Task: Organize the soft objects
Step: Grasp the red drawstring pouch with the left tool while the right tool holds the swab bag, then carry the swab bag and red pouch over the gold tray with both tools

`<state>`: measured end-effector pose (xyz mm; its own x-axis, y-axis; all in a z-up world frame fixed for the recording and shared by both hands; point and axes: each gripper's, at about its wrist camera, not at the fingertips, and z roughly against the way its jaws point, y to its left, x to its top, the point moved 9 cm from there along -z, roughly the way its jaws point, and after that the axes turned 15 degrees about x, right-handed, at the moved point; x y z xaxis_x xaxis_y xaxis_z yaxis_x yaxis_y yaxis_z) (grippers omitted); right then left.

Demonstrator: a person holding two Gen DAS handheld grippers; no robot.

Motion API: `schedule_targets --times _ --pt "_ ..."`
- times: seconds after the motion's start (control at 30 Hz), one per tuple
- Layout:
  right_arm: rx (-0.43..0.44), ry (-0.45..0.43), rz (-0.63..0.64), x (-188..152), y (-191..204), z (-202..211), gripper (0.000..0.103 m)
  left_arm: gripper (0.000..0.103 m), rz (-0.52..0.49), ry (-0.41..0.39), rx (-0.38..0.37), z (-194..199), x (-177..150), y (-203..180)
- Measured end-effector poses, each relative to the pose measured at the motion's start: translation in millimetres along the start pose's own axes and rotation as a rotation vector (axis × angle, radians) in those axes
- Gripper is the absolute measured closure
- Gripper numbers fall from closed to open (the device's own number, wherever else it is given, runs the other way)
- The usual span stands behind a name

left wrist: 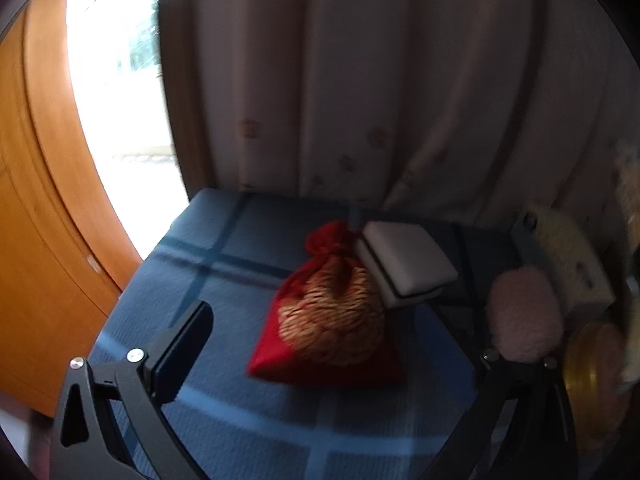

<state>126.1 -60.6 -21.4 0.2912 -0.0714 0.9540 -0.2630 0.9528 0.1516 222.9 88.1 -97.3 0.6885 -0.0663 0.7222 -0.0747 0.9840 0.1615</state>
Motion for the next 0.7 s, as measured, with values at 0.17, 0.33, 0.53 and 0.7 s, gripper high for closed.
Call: schedule_targets --times 0.17,0.33,0.53,0.7 --pt "0.002 -0.001 -0.022 -1.1 1.7 -5.7 0.059 0.017 0.012 0.121 0.008 -25.0 -3.5 -4.3" --pt "0.013 0.009 -0.041 -1.2 -2.2 -9.5 0.059 0.054 0.089 0.142 -0.035 -24.6 -5.6 7.6" --pt "0.005 -0.004 -0.038 2.0 -2.6 -8.5 0.059 0.072 0.228 0.063 -0.073 -1.1 -3.4 35.1" --pt "-0.011 -0.028 -0.004 2.0 1.8 -7.6 0.059 0.072 0.373 -0.184 -0.015 51.0 4.8 72.4"
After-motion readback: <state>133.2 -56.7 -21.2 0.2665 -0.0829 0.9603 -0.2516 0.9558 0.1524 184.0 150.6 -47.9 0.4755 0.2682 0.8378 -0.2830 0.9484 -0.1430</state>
